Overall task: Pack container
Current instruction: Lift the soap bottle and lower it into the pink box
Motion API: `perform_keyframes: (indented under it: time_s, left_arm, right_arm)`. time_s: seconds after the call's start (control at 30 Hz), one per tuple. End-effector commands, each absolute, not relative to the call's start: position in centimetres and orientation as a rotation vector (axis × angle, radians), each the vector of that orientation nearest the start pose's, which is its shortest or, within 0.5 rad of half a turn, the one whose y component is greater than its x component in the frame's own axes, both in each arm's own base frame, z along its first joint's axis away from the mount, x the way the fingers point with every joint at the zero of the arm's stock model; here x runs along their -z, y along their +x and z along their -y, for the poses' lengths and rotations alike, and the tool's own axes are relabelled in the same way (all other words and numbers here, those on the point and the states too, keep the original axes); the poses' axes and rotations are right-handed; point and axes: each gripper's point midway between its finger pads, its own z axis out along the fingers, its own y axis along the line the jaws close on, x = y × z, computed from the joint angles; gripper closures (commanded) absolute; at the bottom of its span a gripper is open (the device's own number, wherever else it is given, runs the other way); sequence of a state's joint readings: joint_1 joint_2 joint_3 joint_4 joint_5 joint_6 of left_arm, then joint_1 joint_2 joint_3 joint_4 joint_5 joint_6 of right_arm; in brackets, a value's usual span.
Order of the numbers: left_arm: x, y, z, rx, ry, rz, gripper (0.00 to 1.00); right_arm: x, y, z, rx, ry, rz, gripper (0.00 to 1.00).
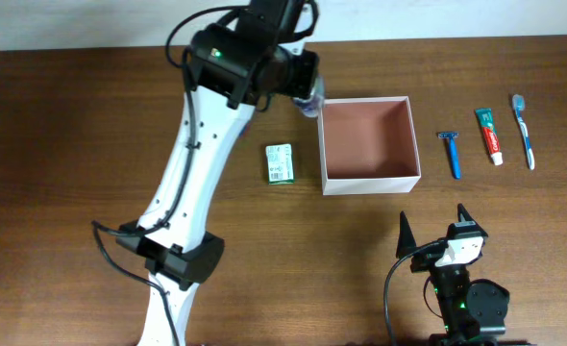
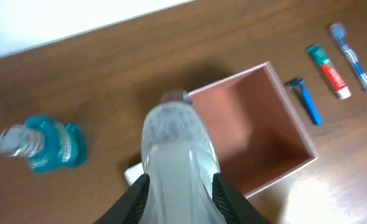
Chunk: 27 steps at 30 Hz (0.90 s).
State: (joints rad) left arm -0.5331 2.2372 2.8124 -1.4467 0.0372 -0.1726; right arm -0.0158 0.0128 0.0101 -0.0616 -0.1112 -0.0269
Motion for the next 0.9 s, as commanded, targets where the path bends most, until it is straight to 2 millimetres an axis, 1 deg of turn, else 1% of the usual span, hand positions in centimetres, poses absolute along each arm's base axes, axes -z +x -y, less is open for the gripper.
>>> perform_keyframes:
  time_s: [0.0, 0.07, 0.13, 0.23, 0.27, 0.3, 0.53, 0.6, 0.67, 0.87]
  left_arm:
    - [-33.2, 43.5, 29.4, 0.398, 0.516, -2.345, 0.74]
    - [-33.1, 43.6, 30.8, 0.407, 0.536, -2.323, 0.74]
    - [-32.4, 43.8, 31.7, 0.381, 0.546, -2.318, 0.74]
    - [-30.9, 44.1, 32.9, 0.354, 0.562, -2.326, 0.74]
    - [-29.8, 44.3, 33.8, 0.36, 0.569, -2.338, 0.74]
    - [-29.3, 44.4, 34.4, 0.368, 0.579, -2.341, 0.74]
    - [-26.2, 45.2, 36.5, 0.365, 0.609, -2.362, 0.74]
    - [-24.7, 45.8, 37.0, 0.362, 0.61, -2.374, 0.73]
    - [-24.0, 46.0, 37.2, 0.366, 0.592, -2.389, 0.74]
    - [-23.0, 47.2, 38.2, 0.378, 0.583, -2.366, 0.73]
  right_arm:
    - [-15.9, 24.5, -1.9, -0.073, -0.108, -1.634, 0.01]
    - [-15.9, 24.5, -1.9, -0.073, -0.108, -1.634, 0.01]
    - [-15.9, 24.5, -1.9, -0.073, -0.108, -1.634, 0.01]
    - [-15.9, 24.5, -1.9, -0.073, -0.108, -1.634, 0.01]
    - [-15.9, 24.5, -1.9, -0.073, -0.108, -1.634, 0.01]
    - [-15.9, 24.5, -1.9, -0.073, -0.108, -1.634, 0.01]
    - [-15.9, 24.5, -1.9, -0.073, -0.108, -1.634, 0.01]
    - [-15.9, 24.5, -1.9, -0.073, -0.108, -1.634, 0.01]
    - [-15.9, 24.5, -1.9, -0.073, -0.108, -1.634, 0.01]
    - [-15.9, 24.5, -1.9, -0.073, -0.108, -1.634, 0.01]
